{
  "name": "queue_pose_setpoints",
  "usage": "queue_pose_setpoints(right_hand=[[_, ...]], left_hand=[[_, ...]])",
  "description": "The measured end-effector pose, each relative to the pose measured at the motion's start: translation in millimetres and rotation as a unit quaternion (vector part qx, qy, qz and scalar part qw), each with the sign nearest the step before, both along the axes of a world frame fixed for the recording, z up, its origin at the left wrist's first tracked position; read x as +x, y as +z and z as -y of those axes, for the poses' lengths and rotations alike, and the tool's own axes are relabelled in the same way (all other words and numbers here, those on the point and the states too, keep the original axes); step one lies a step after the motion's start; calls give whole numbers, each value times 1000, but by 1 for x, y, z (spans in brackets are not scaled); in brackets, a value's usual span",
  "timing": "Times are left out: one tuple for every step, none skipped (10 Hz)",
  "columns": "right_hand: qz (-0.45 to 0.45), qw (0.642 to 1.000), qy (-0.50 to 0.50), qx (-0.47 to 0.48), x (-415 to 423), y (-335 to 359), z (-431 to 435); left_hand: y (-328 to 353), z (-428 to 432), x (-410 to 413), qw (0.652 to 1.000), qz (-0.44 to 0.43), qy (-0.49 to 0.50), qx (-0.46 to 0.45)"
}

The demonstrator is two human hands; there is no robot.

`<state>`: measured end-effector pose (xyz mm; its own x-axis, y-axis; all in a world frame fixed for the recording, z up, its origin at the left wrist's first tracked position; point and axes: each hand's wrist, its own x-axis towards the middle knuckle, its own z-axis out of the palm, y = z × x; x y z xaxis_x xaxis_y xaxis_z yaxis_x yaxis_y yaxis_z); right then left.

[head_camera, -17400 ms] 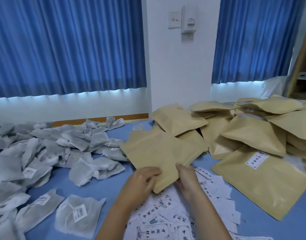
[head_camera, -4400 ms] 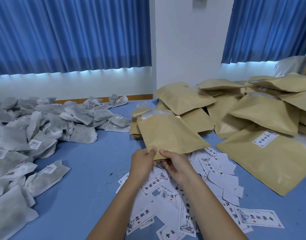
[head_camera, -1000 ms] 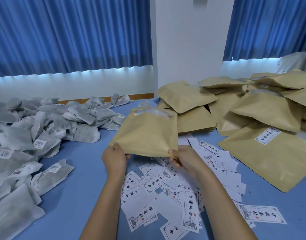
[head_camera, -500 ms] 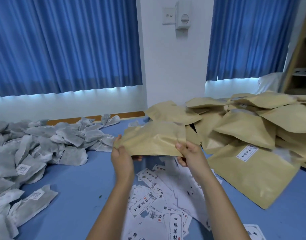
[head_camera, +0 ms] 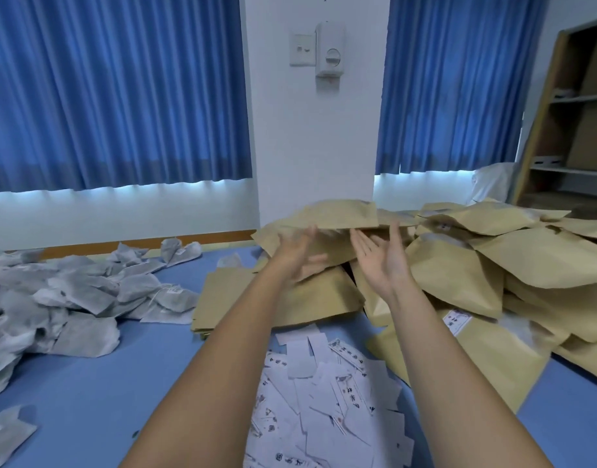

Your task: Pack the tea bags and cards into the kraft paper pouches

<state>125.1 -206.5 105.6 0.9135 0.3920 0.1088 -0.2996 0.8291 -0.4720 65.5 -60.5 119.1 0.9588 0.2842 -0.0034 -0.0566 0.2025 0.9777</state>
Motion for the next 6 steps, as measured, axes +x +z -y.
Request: queue_pose_setpoints(right_hand=[[1, 996, 26, -88, 6, -28, -10], [-18, 990, 44, -134, -3, -58, -20], [-10, 983, 41, -181, -18, -71, -25], [-2, 977, 28, -210, -30, -73, -33], [34, 951, 11, -306, -46, -72, -41], [83, 885, -28, -457, -55, -66, -42]], left_hand=[[-22, -6, -9, 993, -21, -16, 118], [-45, -16, -21, 993, -31, -15, 115], [-55, -28, -35, 985, -34, -3, 171], [-53, -34, -56, 977, -36, 25, 207], [-38, -40, -84, 984, -25, 64, 165], [-66, -28, -134, 988, -60, 75, 125]])
